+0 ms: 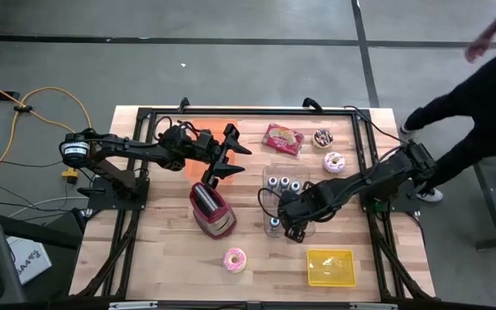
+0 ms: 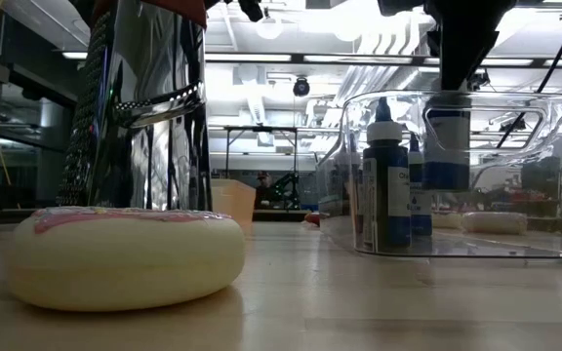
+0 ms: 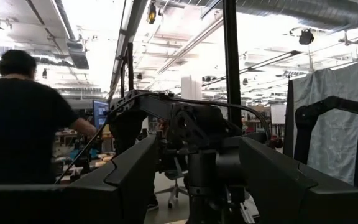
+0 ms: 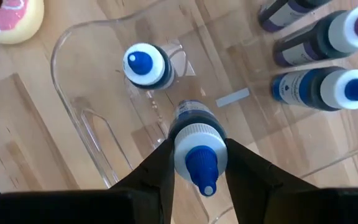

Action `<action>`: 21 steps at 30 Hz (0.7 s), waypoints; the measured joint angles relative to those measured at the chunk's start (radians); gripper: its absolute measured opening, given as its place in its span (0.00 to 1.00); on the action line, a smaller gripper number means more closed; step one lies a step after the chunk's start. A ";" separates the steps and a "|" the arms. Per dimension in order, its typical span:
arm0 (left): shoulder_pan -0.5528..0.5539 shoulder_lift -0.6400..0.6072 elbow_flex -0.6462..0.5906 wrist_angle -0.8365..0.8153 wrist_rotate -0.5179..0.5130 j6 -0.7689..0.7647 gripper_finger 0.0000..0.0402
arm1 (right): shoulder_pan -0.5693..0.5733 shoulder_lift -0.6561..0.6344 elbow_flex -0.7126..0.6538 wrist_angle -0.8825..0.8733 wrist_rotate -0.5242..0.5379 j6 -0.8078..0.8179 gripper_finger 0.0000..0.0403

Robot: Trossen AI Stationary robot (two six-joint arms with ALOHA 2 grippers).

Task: Pick & Place Food Item
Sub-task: Put the blue food coloring bottle into the transparent bin

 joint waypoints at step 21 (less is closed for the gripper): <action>0.000 0.000 0.000 0.000 0.024 -0.025 0.55 | 0.001 0.002 -0.133 0.121 -0.026 0.026 0.33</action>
